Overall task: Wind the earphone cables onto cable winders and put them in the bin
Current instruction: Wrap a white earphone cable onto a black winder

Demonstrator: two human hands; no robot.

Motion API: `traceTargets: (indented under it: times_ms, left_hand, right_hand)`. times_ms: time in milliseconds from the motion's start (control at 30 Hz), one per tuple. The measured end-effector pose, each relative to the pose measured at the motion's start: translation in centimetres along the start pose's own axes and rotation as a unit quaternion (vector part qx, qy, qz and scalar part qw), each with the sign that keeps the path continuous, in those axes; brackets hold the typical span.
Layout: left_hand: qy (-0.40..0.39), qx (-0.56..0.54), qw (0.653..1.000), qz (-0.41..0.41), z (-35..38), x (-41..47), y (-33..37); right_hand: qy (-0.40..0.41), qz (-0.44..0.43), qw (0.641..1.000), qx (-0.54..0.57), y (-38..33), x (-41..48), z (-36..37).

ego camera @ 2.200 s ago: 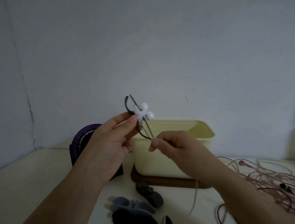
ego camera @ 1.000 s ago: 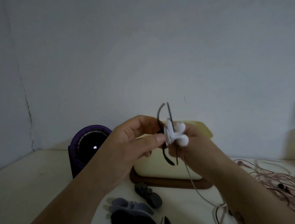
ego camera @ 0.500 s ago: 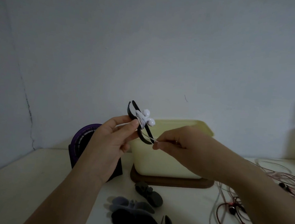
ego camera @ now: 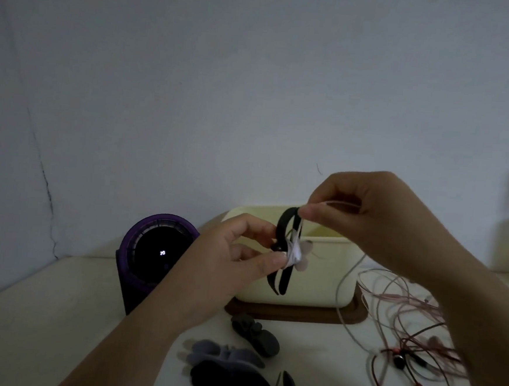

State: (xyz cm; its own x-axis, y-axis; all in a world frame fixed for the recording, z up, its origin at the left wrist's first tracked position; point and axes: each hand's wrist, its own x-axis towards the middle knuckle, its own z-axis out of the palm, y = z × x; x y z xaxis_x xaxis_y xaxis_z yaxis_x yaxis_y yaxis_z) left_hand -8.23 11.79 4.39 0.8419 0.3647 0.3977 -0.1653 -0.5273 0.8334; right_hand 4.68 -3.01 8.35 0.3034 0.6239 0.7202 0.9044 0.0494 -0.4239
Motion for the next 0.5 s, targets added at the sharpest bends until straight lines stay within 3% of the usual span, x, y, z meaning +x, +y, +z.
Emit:
traceTargets:
  times_ms: [167,333,433,500]
  left_hand:
    - [-0.033,-0.019,0.999,0.02,-0.1,-0.4,0.7]
    - [-0.066,-0.08,0.993,0.055,0.0,-0.5,1.2]
    - [-0.023,-0.14,0.987,0.072,0.0,-0.3,1.4]
    - [0.025,-0.213,0.975,0.051,-0.1,0.1,1.1]
  right_hand:
    - [0.017,0.031,0.989,0.146,0.6,0.2,0.4]
    - [-0.051,0.098,0.953,0.283,2.4,0.2,2.6]
    - [-0.087,0.11,0.923,0.358,2.4,-0.1,4.6]
    - [-0.077,0.1,0.931,0.342,2.0,-0.3,5.3]
